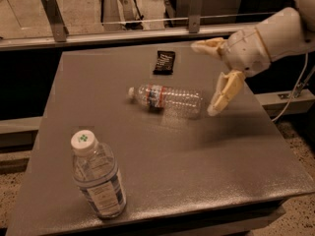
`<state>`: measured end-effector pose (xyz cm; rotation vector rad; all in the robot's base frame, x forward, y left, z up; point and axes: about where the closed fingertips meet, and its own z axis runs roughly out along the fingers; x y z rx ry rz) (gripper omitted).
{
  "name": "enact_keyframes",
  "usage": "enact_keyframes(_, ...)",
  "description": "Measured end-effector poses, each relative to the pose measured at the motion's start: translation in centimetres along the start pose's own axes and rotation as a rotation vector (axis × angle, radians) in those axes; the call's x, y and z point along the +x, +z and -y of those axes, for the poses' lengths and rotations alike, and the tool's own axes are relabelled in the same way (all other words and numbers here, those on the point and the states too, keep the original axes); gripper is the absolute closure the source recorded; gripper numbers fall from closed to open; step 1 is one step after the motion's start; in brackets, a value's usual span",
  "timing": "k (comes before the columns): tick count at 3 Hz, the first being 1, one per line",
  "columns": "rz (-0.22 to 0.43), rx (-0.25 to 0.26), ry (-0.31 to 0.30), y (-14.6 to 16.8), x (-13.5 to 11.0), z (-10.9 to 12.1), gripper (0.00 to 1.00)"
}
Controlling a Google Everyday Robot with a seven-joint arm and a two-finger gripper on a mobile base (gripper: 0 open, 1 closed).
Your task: Knock water bottle over
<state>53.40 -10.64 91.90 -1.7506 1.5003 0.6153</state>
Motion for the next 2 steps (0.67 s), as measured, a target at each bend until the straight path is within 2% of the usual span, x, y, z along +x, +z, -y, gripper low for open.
enact_keyframes(1,0.138,0.112,0.001,-4.6,1.0,0.2,0.0)
enact_keyframes(2,0.168,0.138,0.007,-5.9,1.1,0.1,0.0)
